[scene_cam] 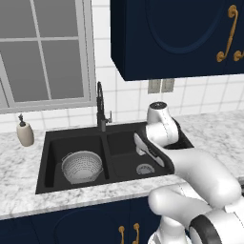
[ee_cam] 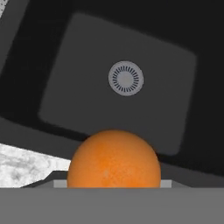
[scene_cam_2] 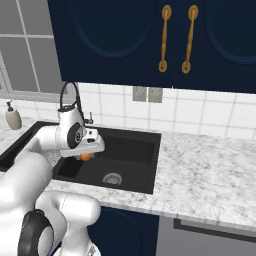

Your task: Put the colander in the sink, put the tangerine in the colander, and turn on the sink faucet and pour water over the colander.

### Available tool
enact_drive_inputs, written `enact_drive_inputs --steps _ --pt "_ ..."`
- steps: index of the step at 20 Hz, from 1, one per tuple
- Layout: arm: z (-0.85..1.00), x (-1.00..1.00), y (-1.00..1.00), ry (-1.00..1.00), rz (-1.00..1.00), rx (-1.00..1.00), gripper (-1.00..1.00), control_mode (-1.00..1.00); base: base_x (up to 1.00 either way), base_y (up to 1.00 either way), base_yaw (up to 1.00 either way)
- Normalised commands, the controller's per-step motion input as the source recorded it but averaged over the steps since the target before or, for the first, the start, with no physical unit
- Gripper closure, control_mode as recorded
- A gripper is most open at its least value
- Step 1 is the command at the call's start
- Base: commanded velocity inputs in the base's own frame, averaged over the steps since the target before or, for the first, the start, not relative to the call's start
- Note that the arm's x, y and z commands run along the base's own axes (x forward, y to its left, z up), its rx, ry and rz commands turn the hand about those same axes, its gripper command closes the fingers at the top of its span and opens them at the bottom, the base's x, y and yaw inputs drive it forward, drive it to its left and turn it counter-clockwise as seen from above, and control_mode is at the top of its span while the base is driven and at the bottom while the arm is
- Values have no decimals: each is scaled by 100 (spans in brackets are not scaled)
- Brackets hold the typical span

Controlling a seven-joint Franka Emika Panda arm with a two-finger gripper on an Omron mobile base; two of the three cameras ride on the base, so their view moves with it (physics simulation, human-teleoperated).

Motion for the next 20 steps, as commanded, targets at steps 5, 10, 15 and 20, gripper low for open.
enact_drive_inputs --steps 5,10,15,20 --pt "0 3 100 -6 21 0 100 -100 0 0 0" --pt "0 -1 97 -32 13 7 100 -100 0 0 0" --pt "0 4 100 -18 6 4 100 -100 0 0 0" --pt "1 2 100 -10 3 0 100 -100 0 0 0"
